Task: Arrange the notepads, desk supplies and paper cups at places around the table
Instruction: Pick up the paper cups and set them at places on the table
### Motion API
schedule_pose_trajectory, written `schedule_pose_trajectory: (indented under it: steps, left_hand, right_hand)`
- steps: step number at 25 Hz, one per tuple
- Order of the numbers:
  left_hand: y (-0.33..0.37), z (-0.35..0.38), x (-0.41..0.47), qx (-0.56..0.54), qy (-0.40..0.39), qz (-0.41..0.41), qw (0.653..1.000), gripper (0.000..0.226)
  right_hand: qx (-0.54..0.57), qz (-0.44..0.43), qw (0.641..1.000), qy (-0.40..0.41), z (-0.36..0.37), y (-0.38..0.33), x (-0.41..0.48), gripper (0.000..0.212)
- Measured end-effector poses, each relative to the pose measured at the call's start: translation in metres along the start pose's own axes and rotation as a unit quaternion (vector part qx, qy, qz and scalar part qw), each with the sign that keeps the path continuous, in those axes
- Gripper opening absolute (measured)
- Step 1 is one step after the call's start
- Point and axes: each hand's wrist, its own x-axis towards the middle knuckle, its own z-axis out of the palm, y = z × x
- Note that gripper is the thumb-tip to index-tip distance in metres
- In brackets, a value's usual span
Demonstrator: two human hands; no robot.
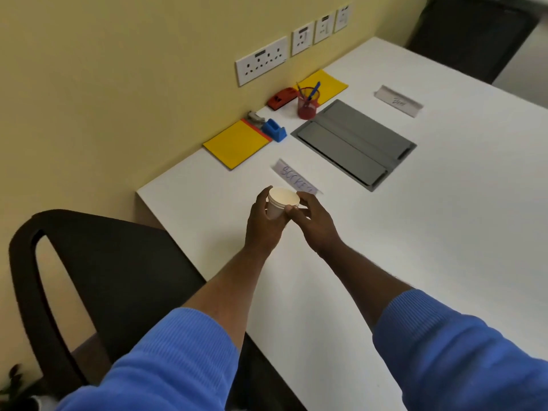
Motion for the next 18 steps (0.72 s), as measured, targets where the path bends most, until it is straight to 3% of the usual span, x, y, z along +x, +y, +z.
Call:
schedule_pose_trajectory:
  steps: [6,18]
  left_hand:
    - [0.037,0.076,-0.068,0.047,-0.018,0.076,0.996,0.075]
    - [0.032,0.152,-0.077,0.043,-0.091,0.064,0.993,0.082]
  right_hand:
    - [-0.061,-0.015,0.998,0.028,-0.078,0.01,-0.039,0.072]
    - [-0.083,0.008,0.994,0.065,-0.153,0.057,-0.057,0.07]
